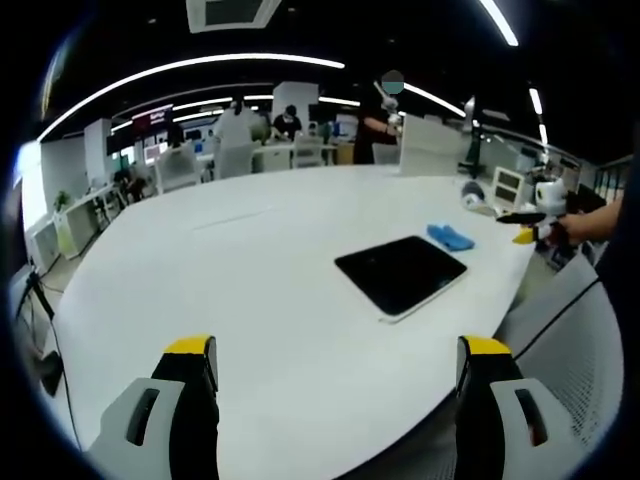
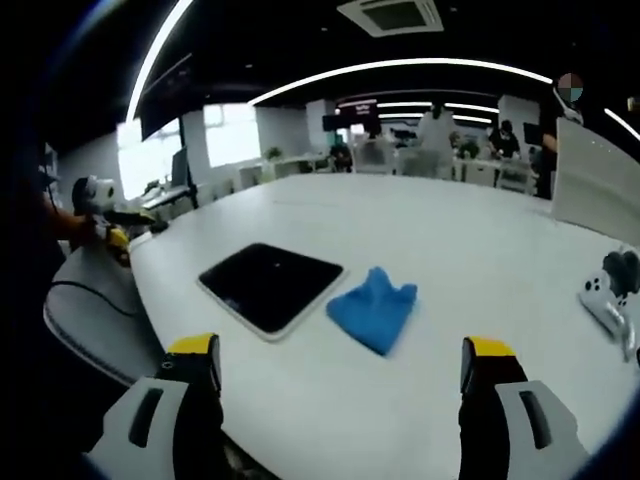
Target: Wipe the mirror surface with the cleaning cloth until all visible marks leave the cleaned area.
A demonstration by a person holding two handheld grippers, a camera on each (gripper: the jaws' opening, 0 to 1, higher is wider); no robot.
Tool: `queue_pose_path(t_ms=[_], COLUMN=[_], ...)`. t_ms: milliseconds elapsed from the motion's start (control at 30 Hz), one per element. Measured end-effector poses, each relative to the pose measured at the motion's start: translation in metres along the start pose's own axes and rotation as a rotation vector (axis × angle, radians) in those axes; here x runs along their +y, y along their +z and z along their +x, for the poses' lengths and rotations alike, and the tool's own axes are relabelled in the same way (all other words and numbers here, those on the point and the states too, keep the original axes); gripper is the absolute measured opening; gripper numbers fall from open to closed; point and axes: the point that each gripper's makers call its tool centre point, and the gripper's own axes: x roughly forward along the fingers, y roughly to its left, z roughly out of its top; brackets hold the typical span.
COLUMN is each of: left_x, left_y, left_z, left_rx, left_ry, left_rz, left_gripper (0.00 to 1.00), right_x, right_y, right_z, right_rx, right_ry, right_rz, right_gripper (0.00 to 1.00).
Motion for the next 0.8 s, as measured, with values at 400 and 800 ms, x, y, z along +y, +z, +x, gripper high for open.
queue_pose_path(t_ms=[400,800], left_x=[0.001,0.006], left_y=[0.0,0.002], left_z=[0.0,0.0], left_rx=[0.002,-0.011], left_ry=[0.004,0.015], left_rz=[-0.009,-0.034], left_gripper=[1.0,0.99], right_x=[-0.003,-0.002], right_y=[0.011,-0.007], right_z=[0.002,0.002], right_rx=[-0.011,0.07], right_ry=[-0.011,-0.017], right_rz=[0.045,0.073], right_gripper=[1.0,1.0])
